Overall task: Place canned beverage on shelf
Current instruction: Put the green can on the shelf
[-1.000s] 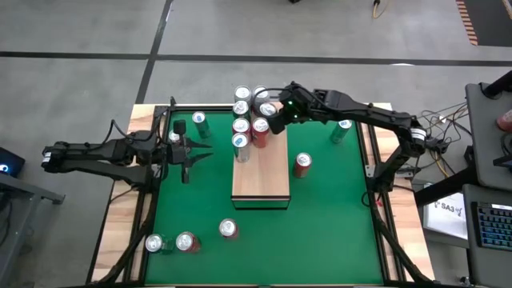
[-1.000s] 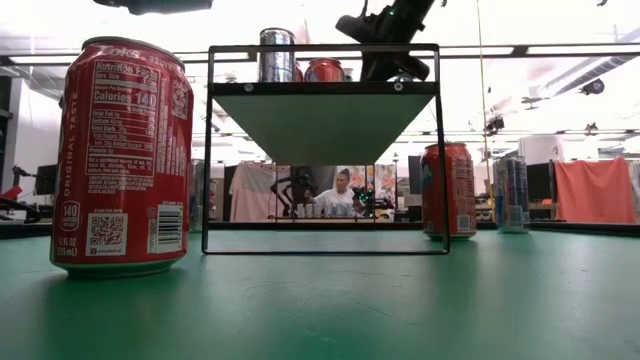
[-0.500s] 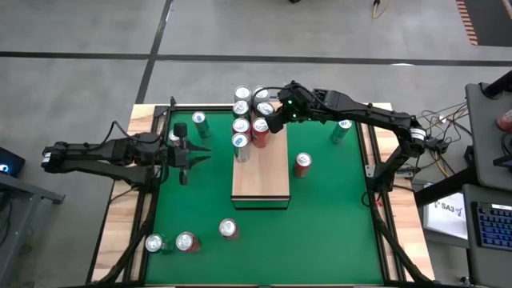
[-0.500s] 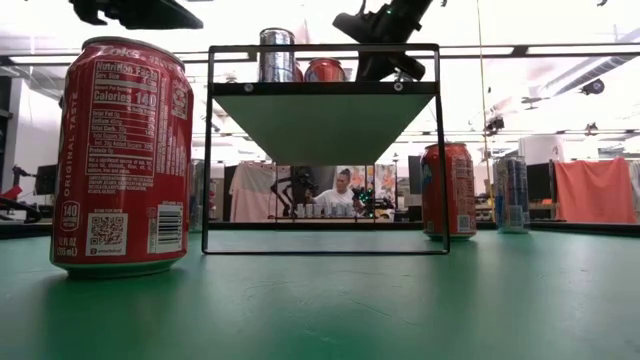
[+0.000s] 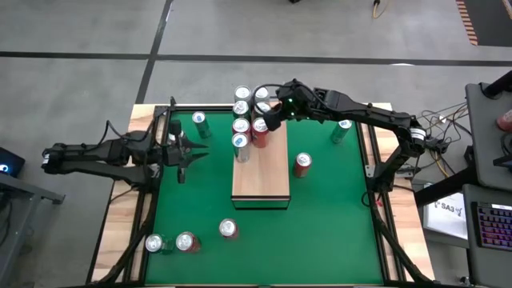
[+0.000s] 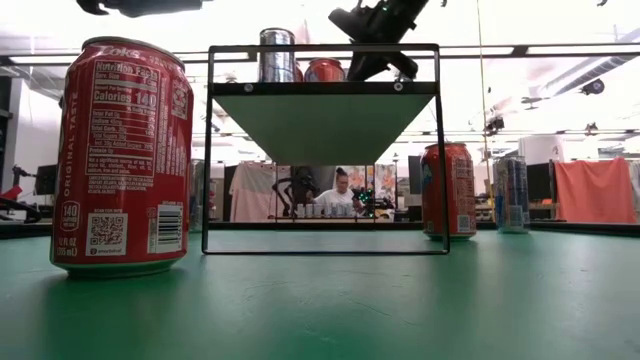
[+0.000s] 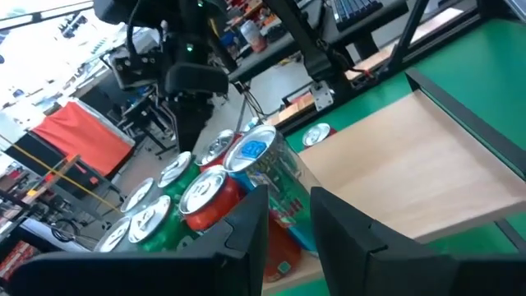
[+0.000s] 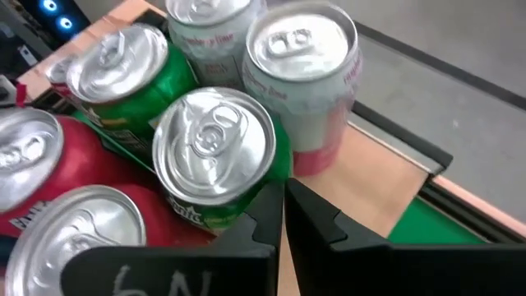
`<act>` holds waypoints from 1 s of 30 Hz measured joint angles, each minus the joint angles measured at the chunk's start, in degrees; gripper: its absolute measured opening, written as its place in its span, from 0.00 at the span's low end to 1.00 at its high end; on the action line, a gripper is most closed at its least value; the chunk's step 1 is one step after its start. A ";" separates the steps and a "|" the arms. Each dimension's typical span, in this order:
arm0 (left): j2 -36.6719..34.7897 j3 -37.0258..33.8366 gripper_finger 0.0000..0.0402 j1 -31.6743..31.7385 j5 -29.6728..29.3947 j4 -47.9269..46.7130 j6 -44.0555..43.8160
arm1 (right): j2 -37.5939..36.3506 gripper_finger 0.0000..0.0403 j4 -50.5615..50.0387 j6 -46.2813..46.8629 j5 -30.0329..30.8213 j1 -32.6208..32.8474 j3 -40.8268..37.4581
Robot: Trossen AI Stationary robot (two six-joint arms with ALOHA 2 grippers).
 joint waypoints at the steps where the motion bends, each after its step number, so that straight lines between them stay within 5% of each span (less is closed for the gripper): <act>1: 0.01 0.00 0.19 0.00 0.00 0.23 0.02 | 0.00 0.02 0.26 -0.15 0.02 0.04 0.00; 30: 2.49 0.00 0.19 0.00 0.02 0.94 -0.05 | -0.25 0.02 3.92 -5.45 3.31 -0.04 -0.07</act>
